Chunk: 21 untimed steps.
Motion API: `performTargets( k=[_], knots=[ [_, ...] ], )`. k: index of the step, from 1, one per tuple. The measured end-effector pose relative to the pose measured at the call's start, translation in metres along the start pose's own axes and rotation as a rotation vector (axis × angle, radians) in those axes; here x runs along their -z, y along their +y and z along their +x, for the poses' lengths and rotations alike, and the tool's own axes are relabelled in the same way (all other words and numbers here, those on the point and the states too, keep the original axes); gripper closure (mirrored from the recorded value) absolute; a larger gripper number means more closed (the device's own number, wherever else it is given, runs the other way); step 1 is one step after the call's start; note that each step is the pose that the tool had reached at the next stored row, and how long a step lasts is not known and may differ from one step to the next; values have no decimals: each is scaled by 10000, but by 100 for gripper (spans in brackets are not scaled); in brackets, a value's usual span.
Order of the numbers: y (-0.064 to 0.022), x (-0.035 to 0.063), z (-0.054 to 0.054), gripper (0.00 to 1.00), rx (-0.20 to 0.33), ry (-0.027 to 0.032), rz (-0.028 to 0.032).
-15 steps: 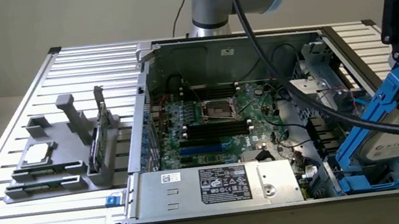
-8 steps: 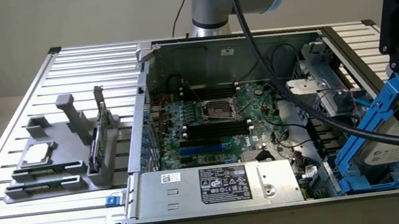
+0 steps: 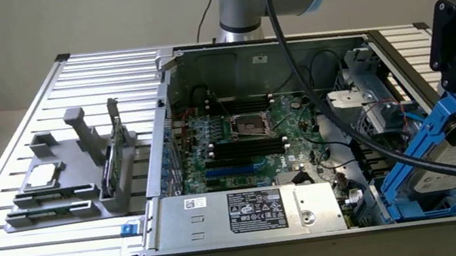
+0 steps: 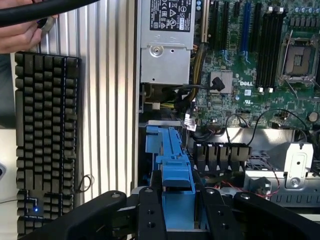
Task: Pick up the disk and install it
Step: 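Pick up the disk, then insert the disk into the insertion slot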
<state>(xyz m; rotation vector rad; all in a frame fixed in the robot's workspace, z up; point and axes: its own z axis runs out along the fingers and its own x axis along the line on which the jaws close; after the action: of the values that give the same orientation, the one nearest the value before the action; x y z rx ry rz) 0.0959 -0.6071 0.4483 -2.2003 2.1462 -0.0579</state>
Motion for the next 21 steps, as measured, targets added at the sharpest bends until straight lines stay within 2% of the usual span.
performTargets(
  k=[7, 21],
  knots=[
    [-4, -3, -54, 67, -2, -1, -57],
    [-24, -93, -61, 67, -2, 0, -97]
  ],
)
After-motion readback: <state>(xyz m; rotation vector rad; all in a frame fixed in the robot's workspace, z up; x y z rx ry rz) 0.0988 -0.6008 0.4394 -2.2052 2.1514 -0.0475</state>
